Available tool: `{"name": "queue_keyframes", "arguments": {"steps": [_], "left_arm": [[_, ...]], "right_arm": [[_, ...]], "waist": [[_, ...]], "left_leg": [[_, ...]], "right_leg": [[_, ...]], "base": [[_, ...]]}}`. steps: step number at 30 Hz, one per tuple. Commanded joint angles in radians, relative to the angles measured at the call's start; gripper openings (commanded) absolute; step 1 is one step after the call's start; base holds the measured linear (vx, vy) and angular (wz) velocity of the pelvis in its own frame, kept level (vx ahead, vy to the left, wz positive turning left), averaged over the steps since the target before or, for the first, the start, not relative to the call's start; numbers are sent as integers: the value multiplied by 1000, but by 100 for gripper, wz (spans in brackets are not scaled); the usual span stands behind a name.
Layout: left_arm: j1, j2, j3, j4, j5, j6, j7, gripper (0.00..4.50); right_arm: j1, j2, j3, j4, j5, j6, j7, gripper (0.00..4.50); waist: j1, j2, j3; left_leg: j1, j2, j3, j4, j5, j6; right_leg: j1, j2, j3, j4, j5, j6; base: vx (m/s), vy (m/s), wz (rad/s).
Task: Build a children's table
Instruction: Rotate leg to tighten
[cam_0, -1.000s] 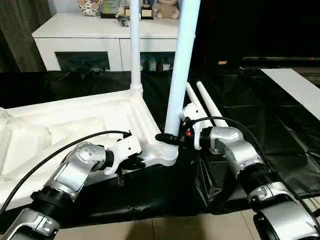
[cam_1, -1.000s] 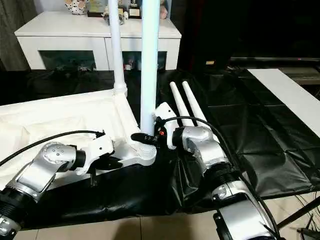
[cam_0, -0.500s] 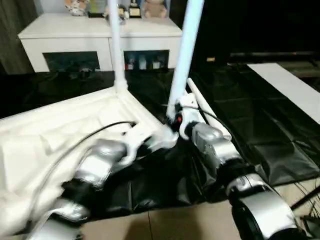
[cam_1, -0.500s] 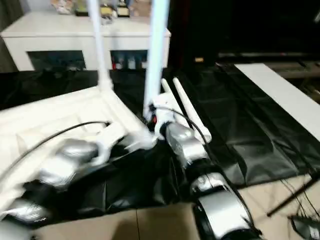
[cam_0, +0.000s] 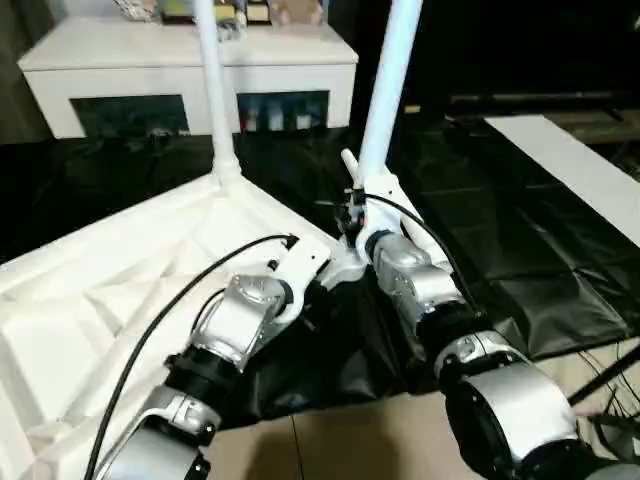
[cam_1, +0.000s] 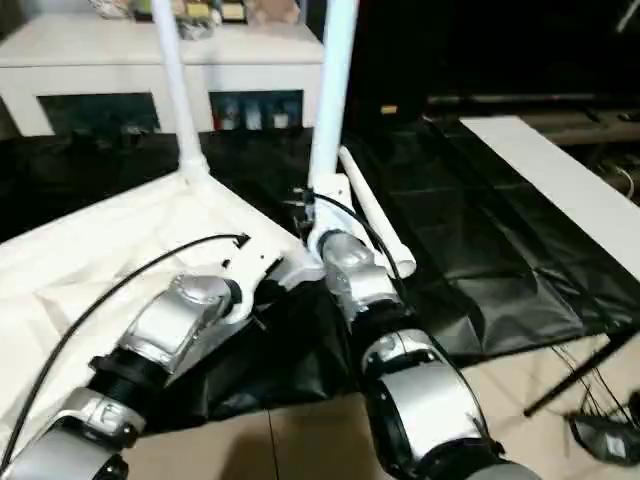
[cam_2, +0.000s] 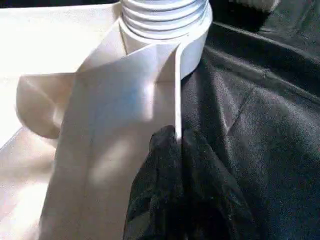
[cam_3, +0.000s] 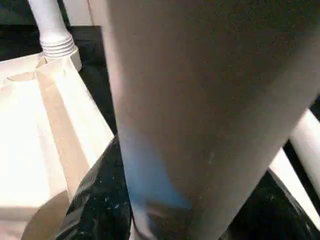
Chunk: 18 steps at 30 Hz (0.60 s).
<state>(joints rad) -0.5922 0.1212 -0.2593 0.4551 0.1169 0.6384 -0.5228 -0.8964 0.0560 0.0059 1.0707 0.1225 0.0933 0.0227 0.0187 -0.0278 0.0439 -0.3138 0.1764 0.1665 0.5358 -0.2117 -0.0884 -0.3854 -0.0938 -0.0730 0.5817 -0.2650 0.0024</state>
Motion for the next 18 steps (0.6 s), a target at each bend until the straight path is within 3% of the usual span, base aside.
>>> {"name": "queue_keyframes", "arguments": {"steps": [1, 2, 3, 4, 5, 6, 7, 8, 10, 11, 12, 13, 14, 15, 16, 18], "left_arm": [[-11, 9, 3, -21, 6, 3, 3, 0], [-8, 15, 4, -24, 6, 2, -1, 0], [-5, 24, 6, -25, 6, -2, -7, 0], [-5, 24, 6, -25, 6, -2, -7, 0], [-3, 34, 6, -26, 6, -6, -12, 0], [-1, 47, 7, -24, 6, -14, -19, 0], [0, 54, 8, -26, 5, -17, -22, 0], [1, 60, 8, -28, 3, -21, -26, 0], [1, 70, 9, -29, 0, -28, -33, 0], [1, 73, 10, -29, -1, -30, -33, 0], [0, 83, 11, -27, -4, -34, -41, 0], [0, 87, 11, -26, -4, -36, -43, 0], [-1, 93, 12, -23, -5, -40, -47, 0], [-3, 99, 12, -20, -4, -44, -52, 0], [-3, 101, 12, -18, -4, -46, -54, 0], [-11, 115, 16, 0, -3, -65, -64, 0]], "right_arm": [[87, 6, -4, 167, -6, 76, 5, 182], [84, 7, -2, 165, -8, 64, 12, 182], [78, 8, -5, 158, -2, 48, 38, 182], [78, 8, -5, 158, -2, 48, 38, 182], [71, 8, -10, 149, 5, 31, 65, 217], [60, 7, -16, 137, 13, 12, 97, 217], [52, 5, -21, 131, 15, 4, 114, 254], [47, 3, -22, 124, 15, -3, 130, 254], [36, 1, -22, 110, 14, -11, 166, 261], [33, 0, -23, 109, 12, -13, 174, 284], [24, -2, -23, 98, 13, -18, 203, 296], [21, -3, -22, 94, 13, -19, 212, 296], [17, -5, -20, 87, 14, -21, 223, 302], [13, -7, -20, 80, 15, -21, 235, 316], [11, -8, -21, 78, 15, -20, 240, 316], [5, -15, -23, 66, 11, -21, 274, 338]], "waist": [[4, 13, 0], [10, 31, -4], [2, 35, -23], [2, 35, -23], [4, 47, -25], [9, 45, -25], [9, 41, -21], [7, 38, -19], [5, 38, -22], [10, 41, -28], [7, 32, -34], [9, 32, -30], [11, 37, -28], [9, 35, -30], [11, 33, -34], [16, 34, -37]], "left_leg": [[-11, 9, -52, 16, -319, 35], [-48, 30, -66, -36, -333, 14], [-51, 44, -77, -73, -422, -21], [-51, 44, -77, -73, -422, -21], [-17, 51, -65, -75, -451, -32], [-12, 50, -50, -73, -405, -34], [-17, 50, -42, -74, -388, -26], [-16, 50, -38, -74, -398, -26], [-17, 50, -38, -73, -396, -26], [-26, 57, -36, -75, -335, -30], [-35, 56, -32, -74, -274, -22], [-32, 51, -23, -72, -286, -2], [-24, 51, -19, -71, -317, -1], [-22, 48, -17, -67, -352, 1], [-30, 48, -17, -66, -316, 4], [-30, 49, -11, -62, -264, 16]], "right_leg": [[5, -155, 40, -192, -952, 18], [48, -133, 18, -160, -865, 15], [56, -78, -9, -118, -599, 7], [56, -78, -9, -118, -599, 7], [26, -66, 8, -108, -328, -82], [20, -67, 18, -104, -255, -138], [20, -67, 23, -103, -281, -153], [17, -66, 27, -106, -343, -148], [18, -66, 29, -105, -348, -149], [29, -71, 31, -97, -271, -162], [40, -65, 30, -82, -179, -182], [31, -63, 31, -86, -201, -190], [22, -63, 33, -92, -249, -191], [15, -65, 38, -100, -312, -184], [21, -66, 40, -95, -294, -179], [18, -62, 40, -88, -234, -193]], "base": [[77, 6, -43], [77, 6, -43], [73, 75, -47], [0, 0, 0], [0, 0, 0], [0, 0, 0], [0, 0, 0], [0, 0, 0], [0, 0, 0], [0, 0, 0], [0, 0, 0], [0, 0, 0], [0, 0, 0], [0, 0, 0], [0, 0, 0], [0, 0, 0]]}}
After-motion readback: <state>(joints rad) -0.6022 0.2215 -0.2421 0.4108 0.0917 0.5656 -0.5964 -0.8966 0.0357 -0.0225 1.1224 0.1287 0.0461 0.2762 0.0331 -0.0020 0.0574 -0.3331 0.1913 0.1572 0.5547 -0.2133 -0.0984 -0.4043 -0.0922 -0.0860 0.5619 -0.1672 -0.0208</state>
